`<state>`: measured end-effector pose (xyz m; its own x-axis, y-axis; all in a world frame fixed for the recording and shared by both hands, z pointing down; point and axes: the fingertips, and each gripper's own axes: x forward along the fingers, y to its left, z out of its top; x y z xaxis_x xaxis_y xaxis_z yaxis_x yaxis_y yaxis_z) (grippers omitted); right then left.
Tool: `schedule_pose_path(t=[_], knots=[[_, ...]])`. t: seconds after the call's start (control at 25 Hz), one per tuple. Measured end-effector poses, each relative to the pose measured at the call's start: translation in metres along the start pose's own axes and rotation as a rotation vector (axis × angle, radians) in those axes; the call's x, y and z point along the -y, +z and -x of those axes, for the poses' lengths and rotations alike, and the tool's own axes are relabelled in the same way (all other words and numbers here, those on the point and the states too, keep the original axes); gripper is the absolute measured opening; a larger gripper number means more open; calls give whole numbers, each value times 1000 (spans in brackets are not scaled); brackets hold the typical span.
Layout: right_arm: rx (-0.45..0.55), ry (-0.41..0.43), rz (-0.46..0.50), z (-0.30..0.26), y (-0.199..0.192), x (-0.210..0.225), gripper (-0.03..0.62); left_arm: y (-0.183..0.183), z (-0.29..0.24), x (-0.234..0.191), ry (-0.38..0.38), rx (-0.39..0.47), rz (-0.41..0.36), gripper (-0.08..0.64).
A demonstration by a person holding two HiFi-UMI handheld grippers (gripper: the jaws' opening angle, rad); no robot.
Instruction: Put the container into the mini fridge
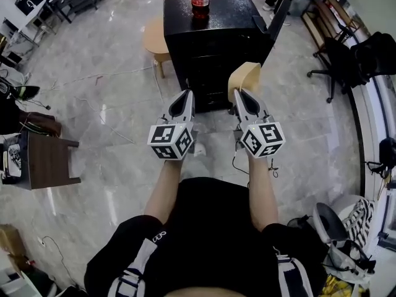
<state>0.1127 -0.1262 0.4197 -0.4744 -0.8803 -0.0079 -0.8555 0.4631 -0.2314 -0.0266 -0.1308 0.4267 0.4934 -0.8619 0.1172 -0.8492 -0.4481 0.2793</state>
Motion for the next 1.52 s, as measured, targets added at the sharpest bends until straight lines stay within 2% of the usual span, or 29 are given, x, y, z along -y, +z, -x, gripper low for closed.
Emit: schedule_pose_path(t=[0.32, 0.6, 0.72, 0.96, 1.12, 1.28, 1.52], knots=[[-83, -42, 33, -60, -17, 33, 20, -11, -71, -38, -34, -66, 40, 11], [-210, -23, 150, -99, -39, 34, 20, -22, -104, -71, -36, -90, 78, 11], [-316, 30, 258, -116, -55, 24, 20, -24, -102, -82, -25, -91, 96, 11], [-520, 199, 591, -162, -83, 9, 20, -8, -97, -100, 6, -48, 91, 11], [-601, 259, 776, -203, -95, 19, 20, 0, -85, -119, 47, -26, 99, 11], [-648, 253, 848, -230, -112, 35, 20, 2, -76, -140, 98, -11, 99, 11], [-620, 190, 869, -260, -128, 49, 21, 17, -76, -152, 117, 15, 75, 11]])
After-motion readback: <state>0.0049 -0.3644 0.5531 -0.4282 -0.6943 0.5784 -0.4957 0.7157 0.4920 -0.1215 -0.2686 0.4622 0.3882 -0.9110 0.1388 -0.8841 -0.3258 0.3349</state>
